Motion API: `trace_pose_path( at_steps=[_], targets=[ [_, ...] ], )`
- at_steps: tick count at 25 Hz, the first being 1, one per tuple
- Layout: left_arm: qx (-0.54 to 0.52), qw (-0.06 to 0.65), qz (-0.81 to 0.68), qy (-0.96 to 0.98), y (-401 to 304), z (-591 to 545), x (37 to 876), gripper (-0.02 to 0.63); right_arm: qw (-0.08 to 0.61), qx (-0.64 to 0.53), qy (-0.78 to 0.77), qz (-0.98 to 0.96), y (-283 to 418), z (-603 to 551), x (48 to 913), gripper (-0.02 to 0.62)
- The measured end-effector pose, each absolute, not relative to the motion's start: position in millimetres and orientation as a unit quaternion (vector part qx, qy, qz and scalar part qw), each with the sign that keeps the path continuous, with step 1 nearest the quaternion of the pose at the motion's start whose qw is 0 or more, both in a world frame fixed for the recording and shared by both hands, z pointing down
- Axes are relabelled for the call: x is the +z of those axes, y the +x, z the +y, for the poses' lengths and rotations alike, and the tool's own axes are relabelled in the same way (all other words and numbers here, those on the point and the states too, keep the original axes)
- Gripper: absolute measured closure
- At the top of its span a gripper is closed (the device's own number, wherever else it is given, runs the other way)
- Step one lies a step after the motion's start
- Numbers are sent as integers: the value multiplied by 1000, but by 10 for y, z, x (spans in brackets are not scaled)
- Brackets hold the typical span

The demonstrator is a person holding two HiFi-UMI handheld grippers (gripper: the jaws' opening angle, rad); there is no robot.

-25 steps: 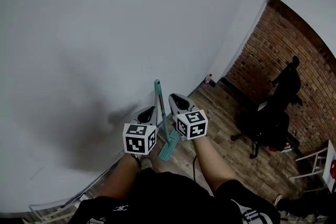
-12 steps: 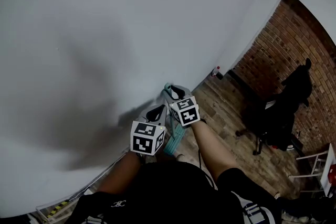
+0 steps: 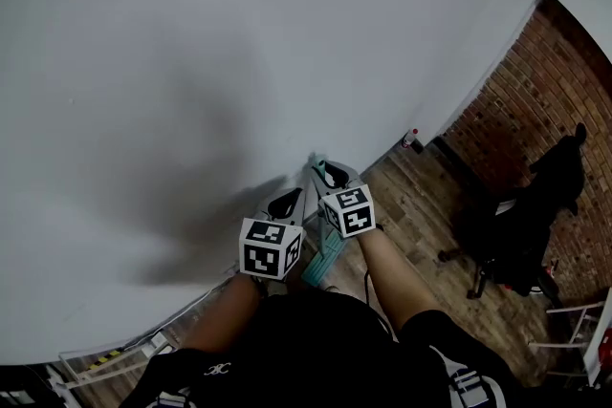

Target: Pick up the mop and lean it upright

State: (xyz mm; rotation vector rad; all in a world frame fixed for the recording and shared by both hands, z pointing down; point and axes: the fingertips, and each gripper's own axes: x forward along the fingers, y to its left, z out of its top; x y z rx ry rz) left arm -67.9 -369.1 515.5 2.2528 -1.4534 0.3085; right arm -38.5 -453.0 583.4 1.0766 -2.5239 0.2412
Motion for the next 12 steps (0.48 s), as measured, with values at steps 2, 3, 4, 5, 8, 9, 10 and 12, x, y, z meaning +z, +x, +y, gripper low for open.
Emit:
trace_pose_path(
  at_steps=[2,3,4,5,8,9,10,12],
  targets=[
    [112,222,-525,814,-606,-3688,5171,609,185,88,381,-901,-289,-4473,5810,486],
    [113,223,-525,814,-571,-3685,5185,609,181,88,381,-903,-245,-4438,5792,486],
    [113,225,-525,813,-535,-3685,5203,609,177,88,381,-903,-197,-4406,5775,486],
    [114,226,-524,813,-498,-3687,5224,609,172,89,382,-904,-139,-4381,5761,486],
    [115,233,-520,813,-373,-3690,5289,609,155,106,387,-903,76,-4288,5733,485],
    [114,236,-519,814,-331,-3688,5311,609,149,112,388,-902,147,-4237,5727,482],
    [112,240,-517,814,-292,-3688,5333,609,143,115,392,-902,217,-4183,5722,480],
    [108,245,-514,815,-220,-3690,5366,609,137,105,410,-896,364,-4090,5708,480]
  ],
)
